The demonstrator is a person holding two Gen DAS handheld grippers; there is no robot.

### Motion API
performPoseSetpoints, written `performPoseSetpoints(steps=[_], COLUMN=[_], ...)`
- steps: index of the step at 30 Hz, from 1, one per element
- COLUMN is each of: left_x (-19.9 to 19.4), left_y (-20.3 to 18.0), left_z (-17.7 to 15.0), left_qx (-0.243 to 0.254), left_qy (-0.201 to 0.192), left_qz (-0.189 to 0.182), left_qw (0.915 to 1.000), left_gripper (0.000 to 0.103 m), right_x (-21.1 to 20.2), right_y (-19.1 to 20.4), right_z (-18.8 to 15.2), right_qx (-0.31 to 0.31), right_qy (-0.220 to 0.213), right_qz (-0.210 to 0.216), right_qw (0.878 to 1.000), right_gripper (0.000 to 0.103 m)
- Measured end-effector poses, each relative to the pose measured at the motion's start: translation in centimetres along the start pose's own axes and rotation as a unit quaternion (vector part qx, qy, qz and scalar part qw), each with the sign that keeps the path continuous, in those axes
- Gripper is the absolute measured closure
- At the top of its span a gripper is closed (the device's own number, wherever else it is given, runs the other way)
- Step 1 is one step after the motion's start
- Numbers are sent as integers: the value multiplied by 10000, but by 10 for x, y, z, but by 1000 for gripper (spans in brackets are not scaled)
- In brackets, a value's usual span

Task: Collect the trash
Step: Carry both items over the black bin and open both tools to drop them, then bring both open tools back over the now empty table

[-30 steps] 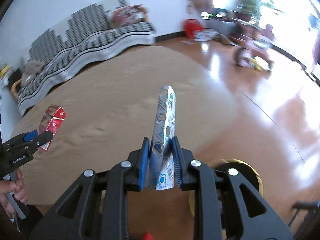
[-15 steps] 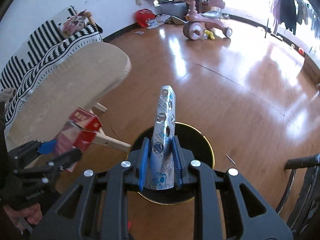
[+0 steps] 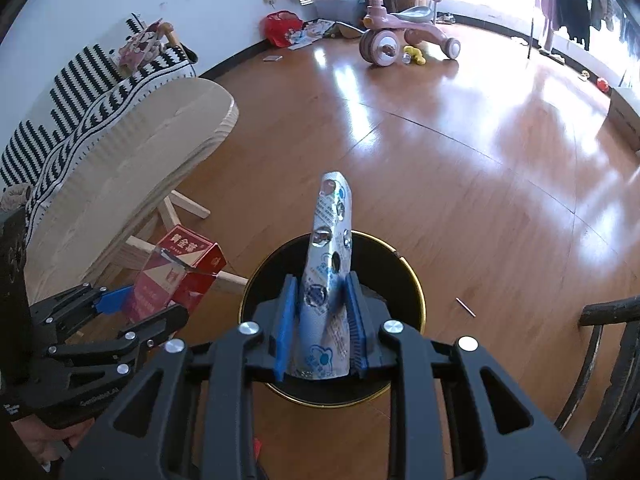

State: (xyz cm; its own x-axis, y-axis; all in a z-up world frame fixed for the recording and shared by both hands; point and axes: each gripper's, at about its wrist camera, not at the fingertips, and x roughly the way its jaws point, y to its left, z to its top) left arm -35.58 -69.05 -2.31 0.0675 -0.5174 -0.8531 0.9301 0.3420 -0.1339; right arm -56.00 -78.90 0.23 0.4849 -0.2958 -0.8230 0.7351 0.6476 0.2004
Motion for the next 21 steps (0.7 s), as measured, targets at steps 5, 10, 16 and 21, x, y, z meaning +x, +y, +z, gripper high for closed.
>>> performPoseSetpoints(steps=[5, 10, 16, 21], left_x=[-5, -14, -44, -109], left_y=[-3, 7, 34, 90], left_z=[0, 1, -1, -18], left_qx=[-23, -75, -255, -687], left_qy=[-104, -162, -369, -755], left_qz=[62, 50, 168, 537], left_qw=[9999, 9998, 9989, 9933], left_gripper=[22, 22, 17, 14], right_x=[-6, -12, -22, -35], right_y=[-4, 0, 35, 103], right_z=[2, 6, 17, 38], right_qx=[78, 56, -232, -703], right_qy=[-116, -165, -313, -598], right_qz=[-93, -109, -8, 309], right_qw=[9999, 9998, 9992, 9953], right_gripper=[34, 34, 27, 16])
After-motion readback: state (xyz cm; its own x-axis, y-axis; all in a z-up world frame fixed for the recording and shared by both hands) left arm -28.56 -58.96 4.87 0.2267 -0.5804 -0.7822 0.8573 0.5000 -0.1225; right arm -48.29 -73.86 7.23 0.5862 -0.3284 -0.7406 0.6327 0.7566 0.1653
